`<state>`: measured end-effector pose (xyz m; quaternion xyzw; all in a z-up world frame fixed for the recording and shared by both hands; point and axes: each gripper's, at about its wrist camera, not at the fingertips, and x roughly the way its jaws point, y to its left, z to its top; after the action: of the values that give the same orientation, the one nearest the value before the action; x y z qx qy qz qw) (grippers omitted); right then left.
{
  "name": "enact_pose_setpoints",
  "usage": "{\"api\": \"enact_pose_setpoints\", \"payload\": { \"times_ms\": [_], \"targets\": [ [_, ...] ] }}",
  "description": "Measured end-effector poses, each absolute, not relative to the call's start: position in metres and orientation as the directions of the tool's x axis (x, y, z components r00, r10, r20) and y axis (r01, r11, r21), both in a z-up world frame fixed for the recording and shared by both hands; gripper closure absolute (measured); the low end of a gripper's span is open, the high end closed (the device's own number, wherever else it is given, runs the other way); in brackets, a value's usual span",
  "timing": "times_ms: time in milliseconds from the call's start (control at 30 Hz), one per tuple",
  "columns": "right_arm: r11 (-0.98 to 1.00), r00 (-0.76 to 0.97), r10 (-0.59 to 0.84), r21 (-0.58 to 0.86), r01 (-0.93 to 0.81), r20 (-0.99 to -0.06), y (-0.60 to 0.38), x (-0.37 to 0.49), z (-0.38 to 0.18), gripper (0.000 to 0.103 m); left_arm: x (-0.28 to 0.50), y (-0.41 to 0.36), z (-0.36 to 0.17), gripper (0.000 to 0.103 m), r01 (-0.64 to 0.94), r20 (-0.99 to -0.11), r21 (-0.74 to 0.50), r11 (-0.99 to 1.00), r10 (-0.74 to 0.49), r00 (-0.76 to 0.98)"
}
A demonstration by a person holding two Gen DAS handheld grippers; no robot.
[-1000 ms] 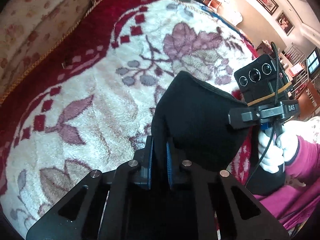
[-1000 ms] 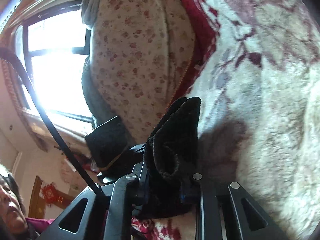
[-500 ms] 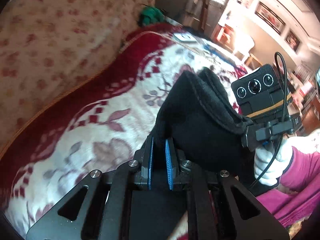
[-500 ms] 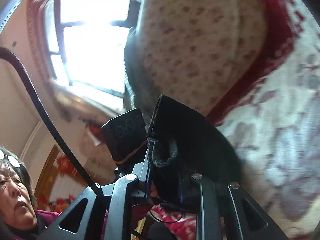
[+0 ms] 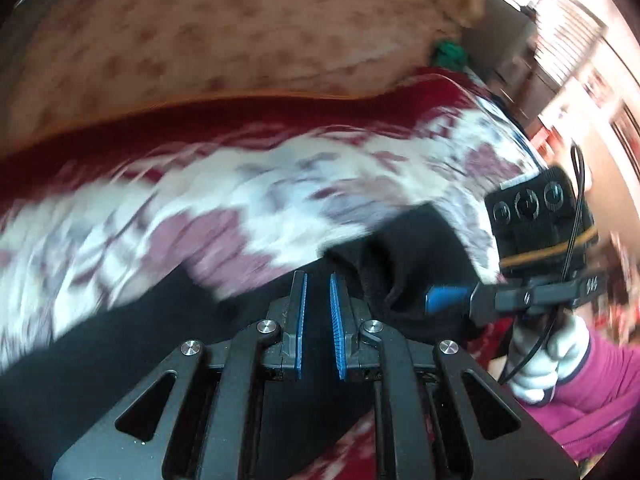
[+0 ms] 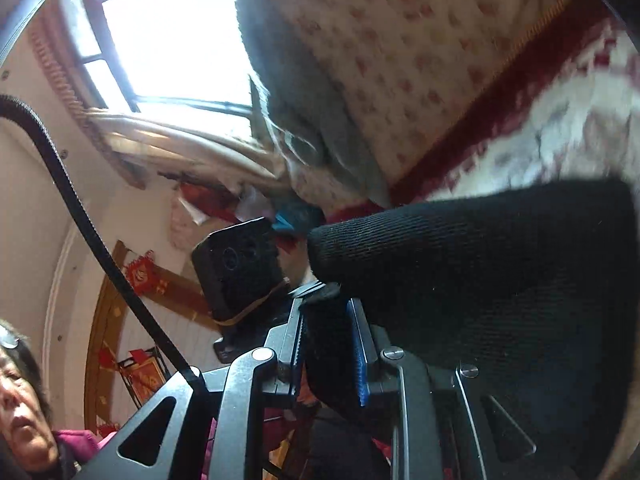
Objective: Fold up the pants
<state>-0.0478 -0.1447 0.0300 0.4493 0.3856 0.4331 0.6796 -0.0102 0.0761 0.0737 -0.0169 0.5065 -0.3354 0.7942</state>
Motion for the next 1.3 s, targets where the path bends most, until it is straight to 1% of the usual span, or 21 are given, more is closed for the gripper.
{"api": "enact_pose_setpoints", "payload": {
  "times_ms": [100, 167, 200, 233, 367, 433, 567, 633, 700, 867, 967, 1033, 1100, 1167, 1233, 1300],
  "targets": [
    [0.252, 0.286, 0.94, 0.941, -0.224, -0.184, -0.12, -0.042, 0.012, 0.084, -0.017, 0.103, 0.067, 0.093, 0.451, -0.789, -0.38, 0.807, -0.538, 0.297],
    [0.318, 0.273, 0.929, 0.916, -0.243, -0.25, -0.105, -0.04, 0.006, 0.084, -0.023, 0.112, 0.068, 0.093, 0.43, -0.786, -0.378, 0.82, -0.53, 0.32],
    [0.365, 0.27, 0.916, 0.898, -0.247, -0.298, -0.098, -0.039, 0.005, 0.084, -0.026, 0.115, 0.069, 0.093, 0.428, -0.782, -0.382, 0.819, -0.533, 0.323],
    [0.387, 0.271, 0.908, 0.887, -0.25, -0.32, -0.095, -0.039, 0.007, 0.084, -0.029, 0.116, 0.071, 0.093, 0.428, -0.778, -0.379, 0.821, -0.533, 0.333],
    [0.395, 0.267, 0.904, 0.891, -0.223, -0.333, -0.099, -0.034, 0.02, 0.081, -0.04, 0.113, 0.081, 0.093, 0.448, -0.762, -0.372, 0.813, -0.543, 0.353],
    [0.397, 0.309, 0.896, 0.886, -0.24, -0.318, -0.116, -0.039, 0.035, 0.08, -0.043, 0.108, 0.086, 0.093, 0.457, -0.749, -0.386, 0.801, -0.561, 0.351],
    [0.399, 0.394, 0.873, 0.885, -0.24, -0.287, -0.154, -0.051, 0.054, 0.075, -0.051, 0.103, 0.088, 0.093, 0.451, -0.729, -0.421, 0.787, -0.589, 0.349],
    [0.424, 0.428, 0.853, 0.876, -0.231, -0.3, -0.165, -0.054, 0.057, 0.074, -0.054, 0.098, 0.087, 0.093, 0.442, -0.72, -0.446, 0.778, -0.606, 0.34],
    [0.456, 0.435, 0.836, 0.864, -0.212, -0.334, -0.169, -0.052, 0.055, 0.074, -0.058, 0.092, 0.086, 0.093, 0.44, -0.712, -0.463, 0.769, -0.619, 0.332],
    [0.49, 0.482, 0.789, 0.863, -0.119, -0.381, -0.167, -0.031, 0.03, 0.074, -0.072, 0.07, 0.084, 0.093, 0.448, -0.7, -0.486, 0.75, -0.641, 0.315],
    [0.509, 0.465, 0.787, 0.852, -0.118, -0.406, -0.163, -0.026, 0.025, 0.074, -0.074, 0.061, 0.081, 0.092, 0.439, -0.692, -0.503, 0.745, -0.651, 0.311],
    [0.521, 0.437, 0.794, 0.844, -0.13, -0.422, -0.155, -0.023, 0.025, 0.073, -0.075, 0.056, 0.078, 0.092, 0.434, -0.695, -0.505, 0.746, -0.65, 0.308],
    [0.534, 0.419, 0.795, 0.834, -0.14, -0.438, -0.15, -0.022, 0.027, 0.073, -0.076, 0.051, 0.072, 0.092, 0.423, -0.717, -0.485, 0.766, -0.625, 0.31],
    [0.52, 0.422, 0.8, 0.843, -0.136, -0.426, -0.152, -0.023, 0.03, 0.073, -0.076, 0.047, 0.062, 0.092, 0.409, -0.75, -0.449, 0.795, -0.584, 0.311],
    [0.502, 0.436, 0.804, 0.854, -0.134, -0.404, -0.156, -0.027, 0.034, 0.073, -0.075, 0.048, 0.053, 0.093, 0.396, -0.758, -0.453, 0.799, -0.579, 0.3],
    [0.507, 0.431, 0.804, 0.85, -0.14, -0.408, -0.156, -0.03, 0.038, 0.07, -0.075, 0.051, 0.051, 0.093, 0.384, -0.753, -0.469, 0.796, -0.587, 0.297]
  ]
}}
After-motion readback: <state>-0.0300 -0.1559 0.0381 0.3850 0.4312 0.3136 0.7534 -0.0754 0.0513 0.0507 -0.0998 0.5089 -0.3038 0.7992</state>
